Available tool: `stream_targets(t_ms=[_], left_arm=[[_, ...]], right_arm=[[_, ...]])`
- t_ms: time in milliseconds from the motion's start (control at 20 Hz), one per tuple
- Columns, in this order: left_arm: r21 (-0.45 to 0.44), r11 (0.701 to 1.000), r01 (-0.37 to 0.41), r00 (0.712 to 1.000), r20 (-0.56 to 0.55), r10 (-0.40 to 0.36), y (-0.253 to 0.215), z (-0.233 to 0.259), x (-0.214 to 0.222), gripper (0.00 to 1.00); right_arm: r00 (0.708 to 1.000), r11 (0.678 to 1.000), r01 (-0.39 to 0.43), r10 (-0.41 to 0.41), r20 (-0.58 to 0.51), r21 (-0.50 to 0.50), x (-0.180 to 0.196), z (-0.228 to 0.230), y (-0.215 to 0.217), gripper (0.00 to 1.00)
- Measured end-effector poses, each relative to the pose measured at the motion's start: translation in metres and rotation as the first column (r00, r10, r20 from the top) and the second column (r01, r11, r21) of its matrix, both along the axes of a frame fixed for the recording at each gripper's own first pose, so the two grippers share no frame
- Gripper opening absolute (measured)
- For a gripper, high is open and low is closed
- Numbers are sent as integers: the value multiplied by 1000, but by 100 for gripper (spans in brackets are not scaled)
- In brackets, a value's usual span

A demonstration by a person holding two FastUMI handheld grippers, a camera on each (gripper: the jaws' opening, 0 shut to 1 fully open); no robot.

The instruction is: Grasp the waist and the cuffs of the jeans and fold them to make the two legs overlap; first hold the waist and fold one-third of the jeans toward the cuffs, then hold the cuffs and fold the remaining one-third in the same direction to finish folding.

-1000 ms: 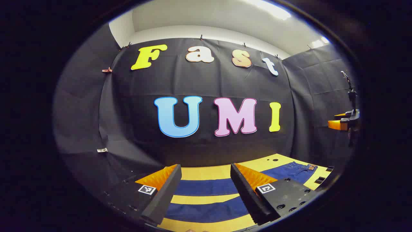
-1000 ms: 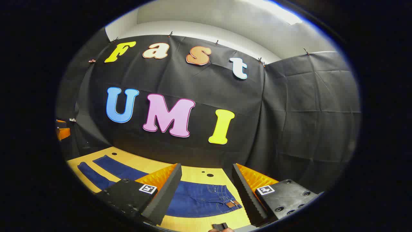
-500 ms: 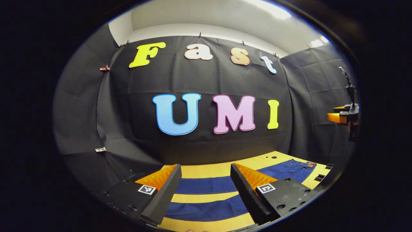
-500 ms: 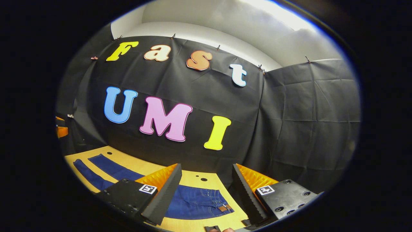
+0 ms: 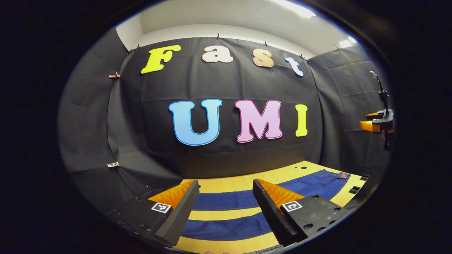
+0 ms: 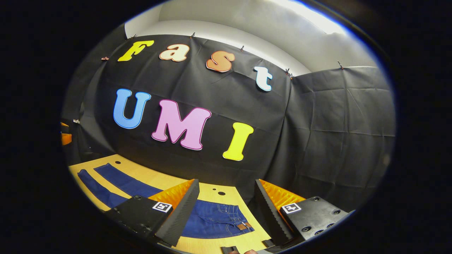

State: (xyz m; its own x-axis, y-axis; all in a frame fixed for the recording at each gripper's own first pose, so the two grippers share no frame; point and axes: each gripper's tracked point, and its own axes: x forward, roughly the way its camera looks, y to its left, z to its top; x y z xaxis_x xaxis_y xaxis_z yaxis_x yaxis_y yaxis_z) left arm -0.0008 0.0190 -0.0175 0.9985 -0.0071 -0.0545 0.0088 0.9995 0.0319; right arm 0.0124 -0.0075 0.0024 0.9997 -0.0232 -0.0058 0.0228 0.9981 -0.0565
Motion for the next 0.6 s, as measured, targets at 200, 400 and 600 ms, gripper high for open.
stream_targets(t_ms=[200,400,600], left_arm=[[19,999,32,999,-34,-31,3,-14,1,98],[136,979,149,986,-95,-137,-1,-39,16,98],[207,905,372,911,-269,-313,-13,-98,24,98]], right_arm=[[999,1000,1,-1,-33,-14,8,-12,-6,96],[992,1000,-25,25,-122,2,21,-43,-2,96],[979,993,-45,22,-203,-109,42,-100,-4,96]])
